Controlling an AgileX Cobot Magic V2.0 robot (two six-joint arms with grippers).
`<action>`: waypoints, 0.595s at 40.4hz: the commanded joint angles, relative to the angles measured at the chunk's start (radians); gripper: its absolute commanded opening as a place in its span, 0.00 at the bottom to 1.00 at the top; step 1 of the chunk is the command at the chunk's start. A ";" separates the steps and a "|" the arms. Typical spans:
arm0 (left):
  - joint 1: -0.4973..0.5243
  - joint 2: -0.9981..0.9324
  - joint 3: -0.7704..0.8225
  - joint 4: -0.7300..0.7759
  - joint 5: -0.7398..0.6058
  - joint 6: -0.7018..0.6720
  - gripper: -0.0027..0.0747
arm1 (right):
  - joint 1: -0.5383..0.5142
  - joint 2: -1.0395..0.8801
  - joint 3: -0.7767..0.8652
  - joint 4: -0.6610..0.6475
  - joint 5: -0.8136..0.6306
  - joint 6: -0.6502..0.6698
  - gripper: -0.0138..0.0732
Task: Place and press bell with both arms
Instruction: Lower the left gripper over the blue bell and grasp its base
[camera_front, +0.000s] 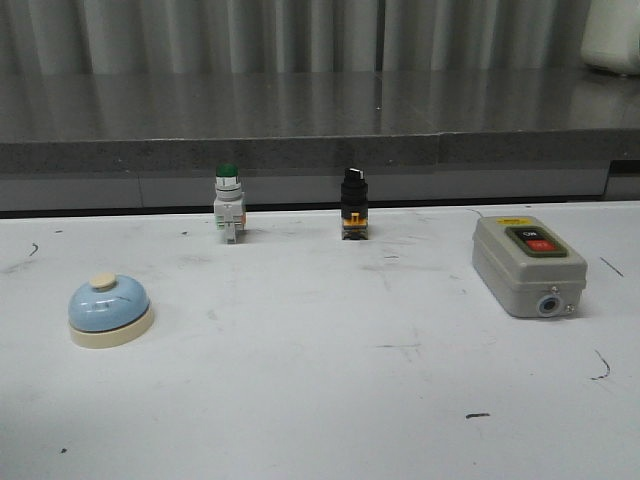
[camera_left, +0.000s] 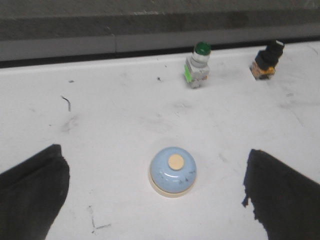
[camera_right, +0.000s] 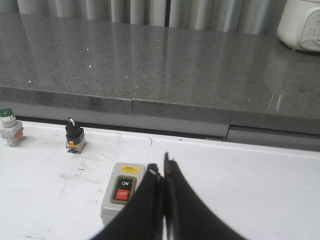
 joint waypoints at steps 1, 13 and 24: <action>-0.046 0.131 -0.098 0.016 -0.016 0.003 0.91 | -0.006 0.015 -0.038 0.006 -0.074 0.001 0.09; -0.058 0.500 -0.330 0.016 0.175 0.003 0.91 | -0.006 0.015 -0.038 0.006 -0.070 0.001 0.09; -0.058 0.758 -0.493 0.016 0.308 0.005 0.91 | -0.006 0.015 -0.038 0.006 -0.070 0.001 0.09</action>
